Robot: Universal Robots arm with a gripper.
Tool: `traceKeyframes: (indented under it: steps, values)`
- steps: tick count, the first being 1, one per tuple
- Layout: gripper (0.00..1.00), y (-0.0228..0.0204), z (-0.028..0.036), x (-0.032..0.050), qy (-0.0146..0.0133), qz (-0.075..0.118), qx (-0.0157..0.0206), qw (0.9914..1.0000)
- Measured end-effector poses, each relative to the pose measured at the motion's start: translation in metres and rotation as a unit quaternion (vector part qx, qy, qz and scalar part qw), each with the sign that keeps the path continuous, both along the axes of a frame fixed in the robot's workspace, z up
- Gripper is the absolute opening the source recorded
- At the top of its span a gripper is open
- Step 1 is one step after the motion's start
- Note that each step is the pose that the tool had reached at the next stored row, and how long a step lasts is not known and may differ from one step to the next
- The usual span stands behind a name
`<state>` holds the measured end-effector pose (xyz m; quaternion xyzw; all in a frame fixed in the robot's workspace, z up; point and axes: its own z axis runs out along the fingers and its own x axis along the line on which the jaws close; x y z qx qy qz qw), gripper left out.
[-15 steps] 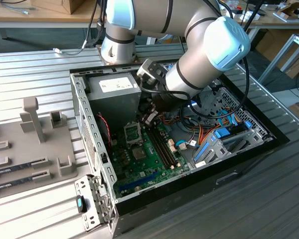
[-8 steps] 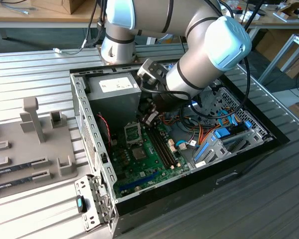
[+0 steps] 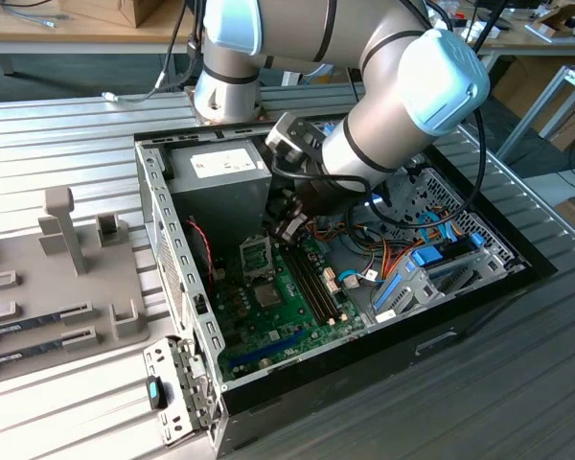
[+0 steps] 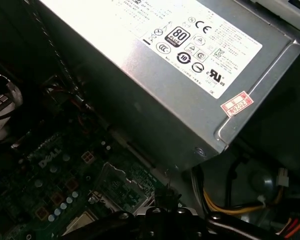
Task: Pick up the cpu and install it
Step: 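Close the cpu cover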
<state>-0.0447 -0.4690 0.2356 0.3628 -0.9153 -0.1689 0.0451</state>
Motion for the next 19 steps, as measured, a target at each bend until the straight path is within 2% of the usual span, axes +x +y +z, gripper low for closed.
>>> traceKeyframes:
  steps: [11,19]
  values:
    - [0.11,-0.006,0.0025,0.0,0.0,0.003,0.0001,1.0]
    - [0.11,-0.0084,0.0033,0.0,0.0,0.004,0.0002,0.99999]
